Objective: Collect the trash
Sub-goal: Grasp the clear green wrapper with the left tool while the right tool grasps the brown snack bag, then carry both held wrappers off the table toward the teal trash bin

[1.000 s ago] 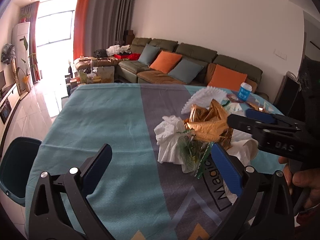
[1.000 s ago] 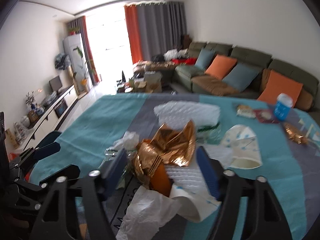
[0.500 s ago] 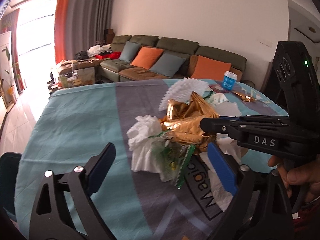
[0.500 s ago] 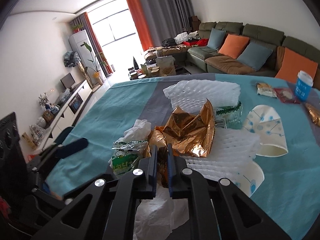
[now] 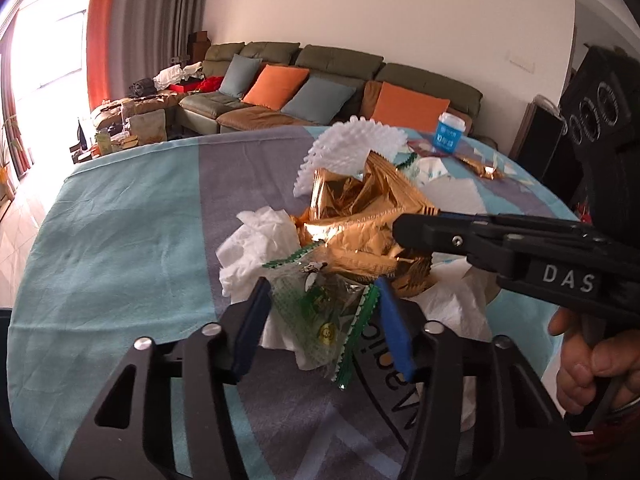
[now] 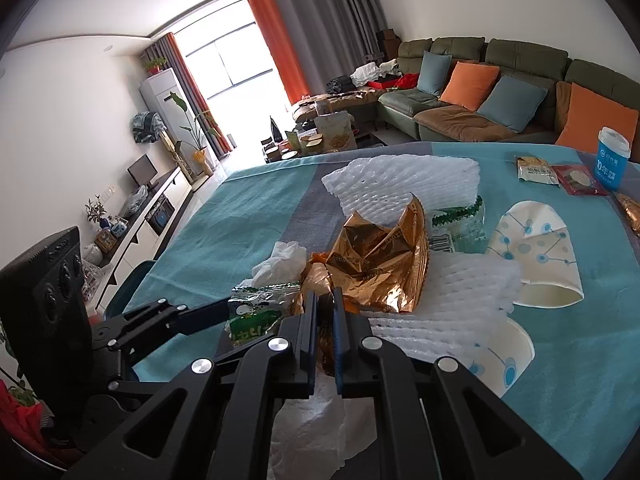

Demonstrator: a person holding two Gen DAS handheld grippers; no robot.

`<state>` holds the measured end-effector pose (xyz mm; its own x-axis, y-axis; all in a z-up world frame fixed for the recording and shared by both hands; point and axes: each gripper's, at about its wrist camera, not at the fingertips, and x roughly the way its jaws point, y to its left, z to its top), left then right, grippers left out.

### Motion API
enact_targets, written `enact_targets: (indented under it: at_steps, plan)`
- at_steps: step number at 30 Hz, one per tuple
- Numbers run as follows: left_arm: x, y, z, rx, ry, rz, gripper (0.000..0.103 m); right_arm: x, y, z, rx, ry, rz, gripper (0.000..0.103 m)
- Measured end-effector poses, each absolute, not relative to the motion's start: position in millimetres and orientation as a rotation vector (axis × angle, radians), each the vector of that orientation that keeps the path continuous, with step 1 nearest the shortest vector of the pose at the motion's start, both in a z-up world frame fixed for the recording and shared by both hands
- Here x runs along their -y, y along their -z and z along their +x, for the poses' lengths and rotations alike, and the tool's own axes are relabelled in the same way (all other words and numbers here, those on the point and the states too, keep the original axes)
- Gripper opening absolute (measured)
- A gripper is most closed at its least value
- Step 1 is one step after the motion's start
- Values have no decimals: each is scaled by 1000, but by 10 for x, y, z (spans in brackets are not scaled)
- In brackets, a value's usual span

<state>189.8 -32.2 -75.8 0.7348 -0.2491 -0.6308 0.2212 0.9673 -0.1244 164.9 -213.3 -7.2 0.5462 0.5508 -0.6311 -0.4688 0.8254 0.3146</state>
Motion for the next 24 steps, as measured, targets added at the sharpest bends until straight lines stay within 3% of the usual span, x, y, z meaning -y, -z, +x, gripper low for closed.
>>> enact_targets:
  at_steps: [10, 24]
  plan:
    - [289, 748, 1865, -674, 259, -45, 22, 2122, 72, 1641, -779, -606, 108, 4]
    - [223, 453, 1563, -550, 297, -47, 20, 2124, -137, 1498, -712, -592, 92, 2]
